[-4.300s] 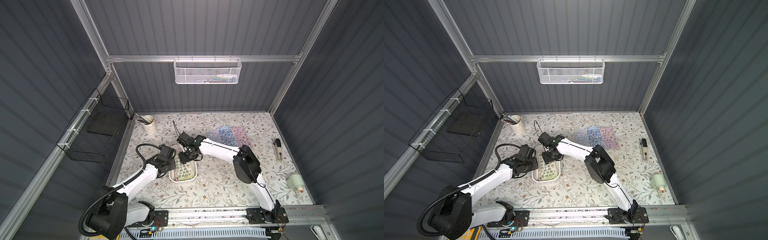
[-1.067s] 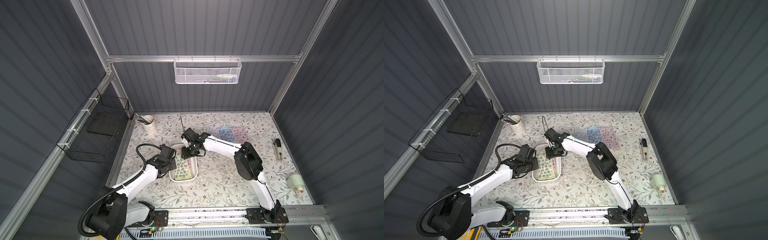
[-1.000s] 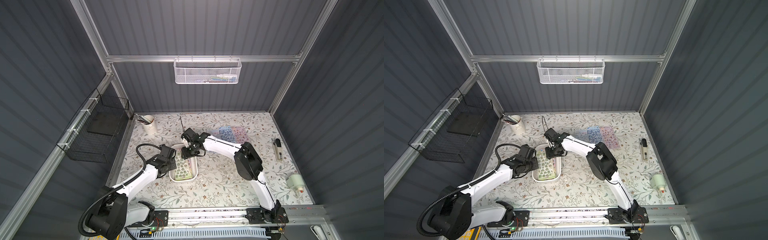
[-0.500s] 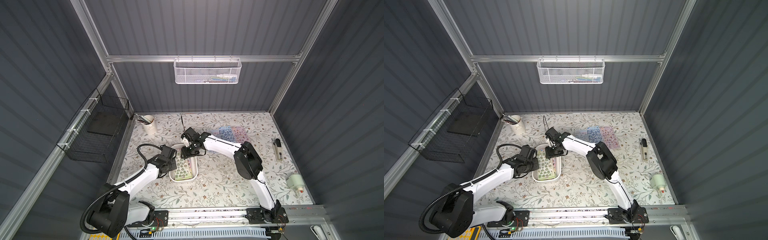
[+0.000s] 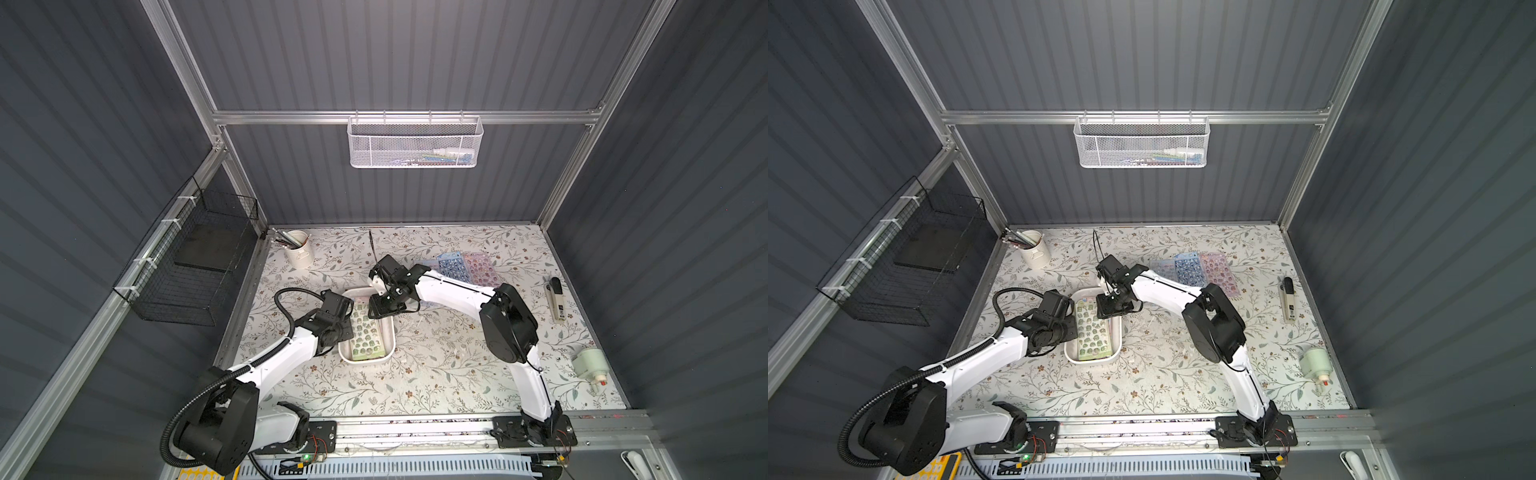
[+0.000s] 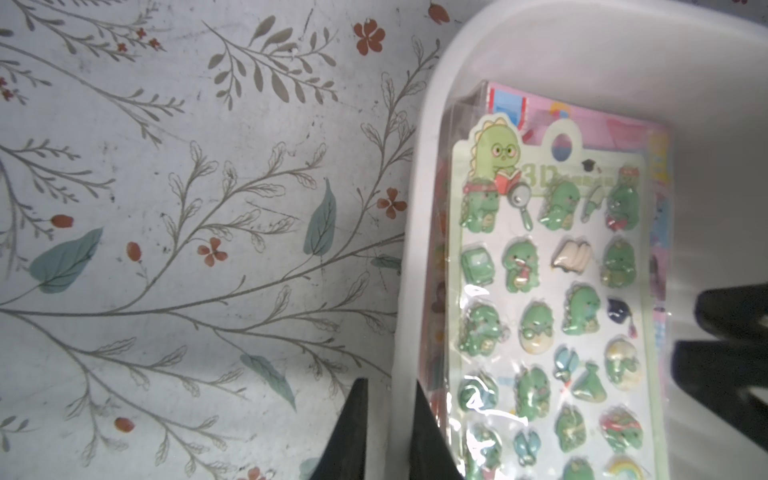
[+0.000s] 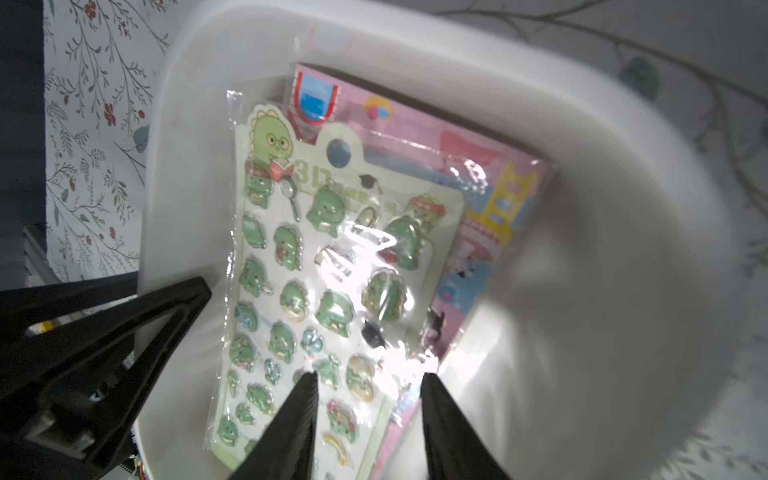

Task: Take the stickers out of the storage box
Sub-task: Pick up the sticker from the storage box, then move the storage box to the center of the board.

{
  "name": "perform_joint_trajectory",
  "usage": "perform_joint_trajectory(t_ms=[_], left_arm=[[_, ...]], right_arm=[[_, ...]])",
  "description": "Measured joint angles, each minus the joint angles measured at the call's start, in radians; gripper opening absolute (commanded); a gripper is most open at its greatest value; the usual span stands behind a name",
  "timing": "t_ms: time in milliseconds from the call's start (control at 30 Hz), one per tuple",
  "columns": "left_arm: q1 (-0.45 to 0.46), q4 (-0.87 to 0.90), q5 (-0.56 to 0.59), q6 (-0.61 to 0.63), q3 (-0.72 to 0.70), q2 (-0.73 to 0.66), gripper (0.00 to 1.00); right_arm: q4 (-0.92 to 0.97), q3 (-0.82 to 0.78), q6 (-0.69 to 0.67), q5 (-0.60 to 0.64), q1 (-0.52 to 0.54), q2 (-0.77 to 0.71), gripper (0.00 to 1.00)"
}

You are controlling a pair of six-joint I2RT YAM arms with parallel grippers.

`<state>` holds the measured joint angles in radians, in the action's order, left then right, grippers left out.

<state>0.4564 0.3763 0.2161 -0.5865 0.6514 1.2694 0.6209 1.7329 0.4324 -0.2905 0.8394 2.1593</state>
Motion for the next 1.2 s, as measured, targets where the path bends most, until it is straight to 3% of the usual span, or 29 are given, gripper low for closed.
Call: perform_joint_trajectory(t_ms=[433,867,1200], left_arm=[[0.000,-0.008,0.000,0.000,0.000,-0.001,0.19],[0.000,-0.016,0.000,0.000,0.000,-0.002,0.21],[0.000,-0.019,0.000,0.000,0.000,-0.003,0.23]], right_arm=[[0.053,0.023,-0.022,0.089,0.072,0.035,0.47],[0.063,0.053,-0.025,0.095,0.073,0.051,0.61],[0.060,0.087,-0.021,0.080,0.072,0.084,0.59]])
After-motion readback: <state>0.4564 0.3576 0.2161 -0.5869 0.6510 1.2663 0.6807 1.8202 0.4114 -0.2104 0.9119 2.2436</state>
